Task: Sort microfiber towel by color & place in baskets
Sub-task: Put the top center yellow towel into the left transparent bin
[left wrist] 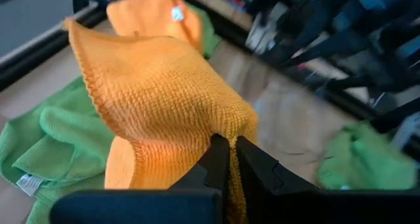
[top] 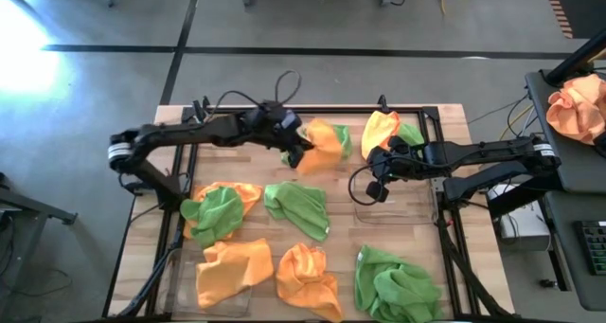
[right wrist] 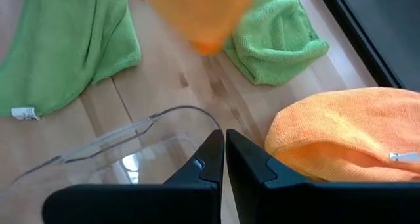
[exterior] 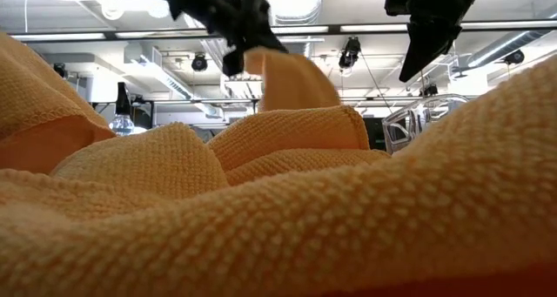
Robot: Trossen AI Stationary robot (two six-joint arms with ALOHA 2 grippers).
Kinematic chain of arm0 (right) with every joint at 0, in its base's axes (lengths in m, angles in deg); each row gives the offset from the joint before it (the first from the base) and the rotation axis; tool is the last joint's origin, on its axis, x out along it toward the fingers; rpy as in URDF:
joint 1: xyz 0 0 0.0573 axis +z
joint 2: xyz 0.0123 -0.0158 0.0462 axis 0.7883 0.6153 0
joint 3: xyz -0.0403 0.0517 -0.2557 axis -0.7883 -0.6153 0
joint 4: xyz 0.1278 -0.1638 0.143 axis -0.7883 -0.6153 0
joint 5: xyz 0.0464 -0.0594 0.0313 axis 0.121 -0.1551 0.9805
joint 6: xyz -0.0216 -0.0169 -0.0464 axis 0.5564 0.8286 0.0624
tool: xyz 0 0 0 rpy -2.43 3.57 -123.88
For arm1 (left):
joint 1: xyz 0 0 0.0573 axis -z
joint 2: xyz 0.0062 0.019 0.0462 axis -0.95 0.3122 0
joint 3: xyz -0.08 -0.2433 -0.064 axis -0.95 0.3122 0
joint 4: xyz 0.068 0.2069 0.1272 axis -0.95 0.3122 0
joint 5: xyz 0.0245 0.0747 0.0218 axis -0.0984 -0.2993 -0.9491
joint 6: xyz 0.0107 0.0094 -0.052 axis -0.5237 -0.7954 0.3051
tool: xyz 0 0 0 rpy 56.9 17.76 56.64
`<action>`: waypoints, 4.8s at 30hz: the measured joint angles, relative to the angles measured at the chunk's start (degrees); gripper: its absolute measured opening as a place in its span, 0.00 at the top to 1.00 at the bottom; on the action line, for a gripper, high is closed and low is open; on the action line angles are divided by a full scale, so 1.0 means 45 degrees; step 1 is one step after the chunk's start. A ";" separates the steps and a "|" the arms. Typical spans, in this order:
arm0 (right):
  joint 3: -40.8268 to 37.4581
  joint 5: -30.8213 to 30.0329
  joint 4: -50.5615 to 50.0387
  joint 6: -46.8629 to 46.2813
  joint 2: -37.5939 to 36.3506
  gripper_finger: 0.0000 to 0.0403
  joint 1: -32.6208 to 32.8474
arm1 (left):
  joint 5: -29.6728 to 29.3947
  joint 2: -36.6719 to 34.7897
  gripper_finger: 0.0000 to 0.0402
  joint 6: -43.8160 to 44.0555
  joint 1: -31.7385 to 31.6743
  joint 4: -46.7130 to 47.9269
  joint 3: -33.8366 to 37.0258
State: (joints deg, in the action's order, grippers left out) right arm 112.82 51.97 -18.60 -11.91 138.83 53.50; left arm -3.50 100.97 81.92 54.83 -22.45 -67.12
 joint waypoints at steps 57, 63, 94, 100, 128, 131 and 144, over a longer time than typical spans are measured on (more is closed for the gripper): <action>-0.0112 -0.1583 0.0562 -0.2981 0.0000 0.97 -0.0005 | -0.9457 -0.5183 1.00 1.4056 1.6228 1.1263 -0.0019; -0.0228 -0.1778 0.0561 -0.2962 0.0000 0.97 -0.0005 | -0.9455 -0.4304 1.00 1.5647 1.7191 1.1278 -0.0019; -0.2269 -0.0947 -0.0182 -0.3012 0.0000 0.97 -0.0005 | -0.6939 0.0934 0.97 2.2935 1.8288 1.2292 -0.1505; -0.2269 -0.0890 -0.0172 -0.3033 0.0000 0.97 -0.0005 | -0.6945 0.1050 0.86 2.3094 1.8288 1.2222 -0.1666; -0.2254 -0.0479 0.1426 -0.2923 0.0000 0.97 -0.0005 | -1.0783 0.0929 0.63 1.7726 1.5187 1.5366 -0.3407; -0.2254 -0.0220 0.1436 -0.2918 0.0000 0.97 -0.0005 | -1.1115 0.0926 0.63 1.6321 1.4427 1.5334 -0.3582; -0.0628 -0.0234 0.1536 -0.1960 0.0000 0.97 0.0000 | -1.3222 0.0921 0.63 1.2751 1.2336 1.5156 -0.3677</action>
State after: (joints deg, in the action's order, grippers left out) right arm 109.99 50.92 -11.69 -20.73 138.83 53.50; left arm -63.00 105.12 139.30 110.35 45.76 -83.67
